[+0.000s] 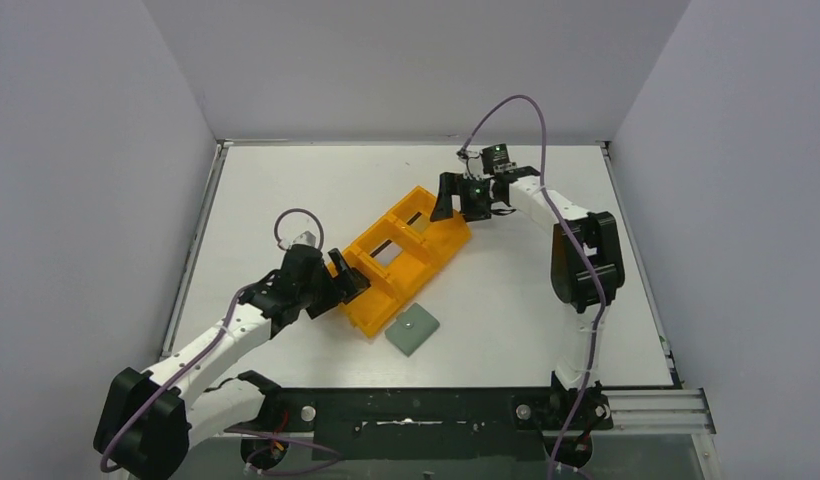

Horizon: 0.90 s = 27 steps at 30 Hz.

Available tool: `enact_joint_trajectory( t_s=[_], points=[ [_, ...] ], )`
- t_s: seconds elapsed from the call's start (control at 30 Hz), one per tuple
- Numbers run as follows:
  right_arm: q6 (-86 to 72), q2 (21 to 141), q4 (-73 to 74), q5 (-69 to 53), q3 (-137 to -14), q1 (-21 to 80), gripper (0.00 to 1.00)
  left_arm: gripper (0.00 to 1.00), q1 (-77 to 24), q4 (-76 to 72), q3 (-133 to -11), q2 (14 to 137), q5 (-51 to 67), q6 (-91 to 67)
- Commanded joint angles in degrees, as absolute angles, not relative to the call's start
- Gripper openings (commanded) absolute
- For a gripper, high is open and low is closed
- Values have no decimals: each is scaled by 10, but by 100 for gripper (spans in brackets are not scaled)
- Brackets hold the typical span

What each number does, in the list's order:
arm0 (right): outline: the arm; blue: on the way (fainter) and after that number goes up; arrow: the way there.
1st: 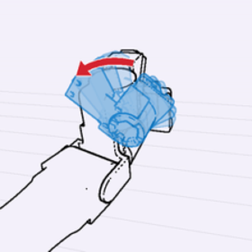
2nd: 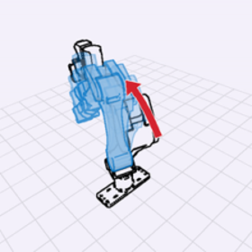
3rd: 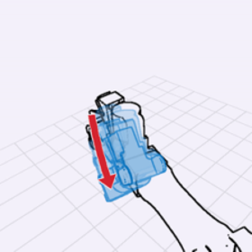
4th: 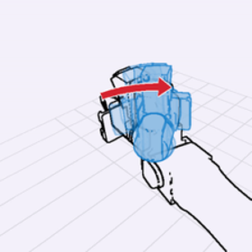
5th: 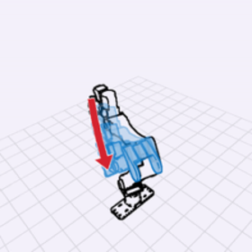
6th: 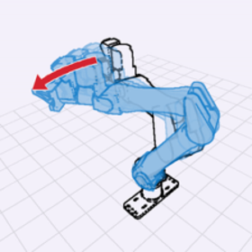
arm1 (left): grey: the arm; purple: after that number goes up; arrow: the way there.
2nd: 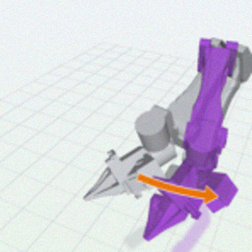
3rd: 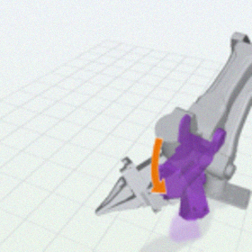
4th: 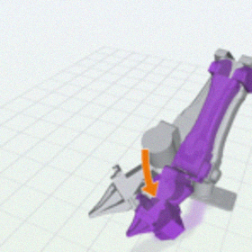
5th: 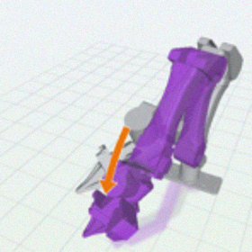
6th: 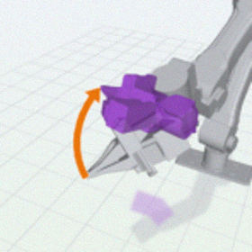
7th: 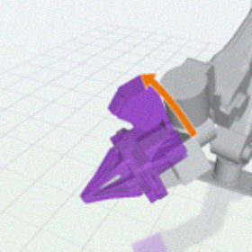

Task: Take the credit cards out of the card holder

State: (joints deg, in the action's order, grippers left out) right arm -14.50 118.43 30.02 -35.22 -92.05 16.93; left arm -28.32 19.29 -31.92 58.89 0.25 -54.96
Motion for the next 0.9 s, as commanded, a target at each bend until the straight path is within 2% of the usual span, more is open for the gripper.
enact_joint_trajectory(
  t_s=[0.0,0.63,0.87],
  points=[
    [-173,1102,240,-374,-877,166,97,83,-279,127,-369,616,-10,-513],
    [-263,971,115,-331,-640,143,96,83,-262,71,-456,744,19,-425],
    [-324,919,60,-290,-552,140,96,83,-246,36,-503,814,70,-376]
  ],
)
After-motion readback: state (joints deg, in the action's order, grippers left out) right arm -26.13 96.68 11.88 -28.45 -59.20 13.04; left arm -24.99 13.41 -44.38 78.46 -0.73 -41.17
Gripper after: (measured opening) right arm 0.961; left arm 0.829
